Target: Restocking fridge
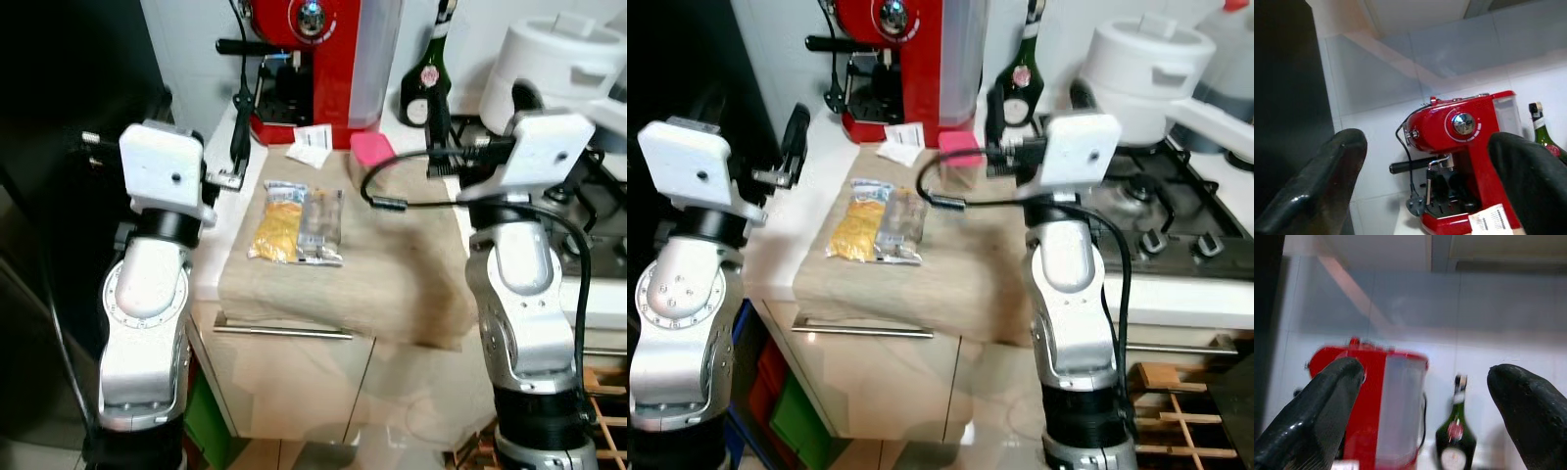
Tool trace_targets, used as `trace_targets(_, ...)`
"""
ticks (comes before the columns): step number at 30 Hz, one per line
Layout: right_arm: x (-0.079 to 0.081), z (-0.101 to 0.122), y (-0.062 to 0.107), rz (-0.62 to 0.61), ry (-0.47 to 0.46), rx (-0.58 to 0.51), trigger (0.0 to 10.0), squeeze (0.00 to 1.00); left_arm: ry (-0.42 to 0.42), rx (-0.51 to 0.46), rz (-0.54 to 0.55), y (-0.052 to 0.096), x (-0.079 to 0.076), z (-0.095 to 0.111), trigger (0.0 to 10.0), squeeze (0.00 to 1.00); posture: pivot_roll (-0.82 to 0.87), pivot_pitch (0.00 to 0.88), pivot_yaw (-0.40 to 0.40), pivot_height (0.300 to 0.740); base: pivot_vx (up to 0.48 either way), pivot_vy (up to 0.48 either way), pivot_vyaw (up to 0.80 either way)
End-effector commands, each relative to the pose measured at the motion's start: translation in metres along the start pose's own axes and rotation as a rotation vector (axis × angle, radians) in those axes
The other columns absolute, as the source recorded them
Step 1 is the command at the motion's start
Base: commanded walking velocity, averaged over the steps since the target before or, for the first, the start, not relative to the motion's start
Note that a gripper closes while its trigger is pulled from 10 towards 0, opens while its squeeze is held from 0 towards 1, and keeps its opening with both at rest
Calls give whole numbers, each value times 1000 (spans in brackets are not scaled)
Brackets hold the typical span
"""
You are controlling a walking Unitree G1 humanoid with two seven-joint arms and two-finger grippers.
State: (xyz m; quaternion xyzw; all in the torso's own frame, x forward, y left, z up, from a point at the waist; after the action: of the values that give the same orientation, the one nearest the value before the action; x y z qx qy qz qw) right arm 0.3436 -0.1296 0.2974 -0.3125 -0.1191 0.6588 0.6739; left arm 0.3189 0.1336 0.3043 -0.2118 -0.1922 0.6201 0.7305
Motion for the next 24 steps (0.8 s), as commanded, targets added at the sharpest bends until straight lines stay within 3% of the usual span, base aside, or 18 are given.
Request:
trace_targets(1,-1,-9,2,-3,-4,25,10000,0,31,0,-13,-1,-4,0,10000,1000,-31,0,-2,740,0,0,0)
trace_targets(4,-3,-7,1,-18,-6,9,10000,0,56,-13,-77,-6,-13,3,10000,1000,-37,0,-1,740,421,0,0)
trace_targets(5,-4,-5,0,-29,-4,0,10000,0,63,-23,-65,-9,-10,5,10000,0,-39,0,1,740,458,0,0)
trace_targets(12,-6,-4,-5,-43,-4,-13,10000,0,58,-76,-41,-21,-4,15,10000,0,-48,0,9,740,461,0,0)
trace_targets(24,-6,-4,-5,-41,0,-21,10000,0,77,-105,-65,-22,-7,19,10000,0,-54,0,13,740,461,0,0)
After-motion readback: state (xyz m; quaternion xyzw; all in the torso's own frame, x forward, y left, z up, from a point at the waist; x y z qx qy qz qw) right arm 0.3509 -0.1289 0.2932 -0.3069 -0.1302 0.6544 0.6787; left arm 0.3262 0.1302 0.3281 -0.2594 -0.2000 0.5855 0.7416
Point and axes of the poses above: a point about 5 cm out from each wrist's last joint towards the gripper, its own y axis pointing back from the gripper into the wrist, its own z axis along the axis of the wrist's last joint, x = y × z, the point moved 6 cm from there along -y, pointing out of the wrist towards the gripper, and after that the axes turned 15 degrees about y, right-handed, at the moved point
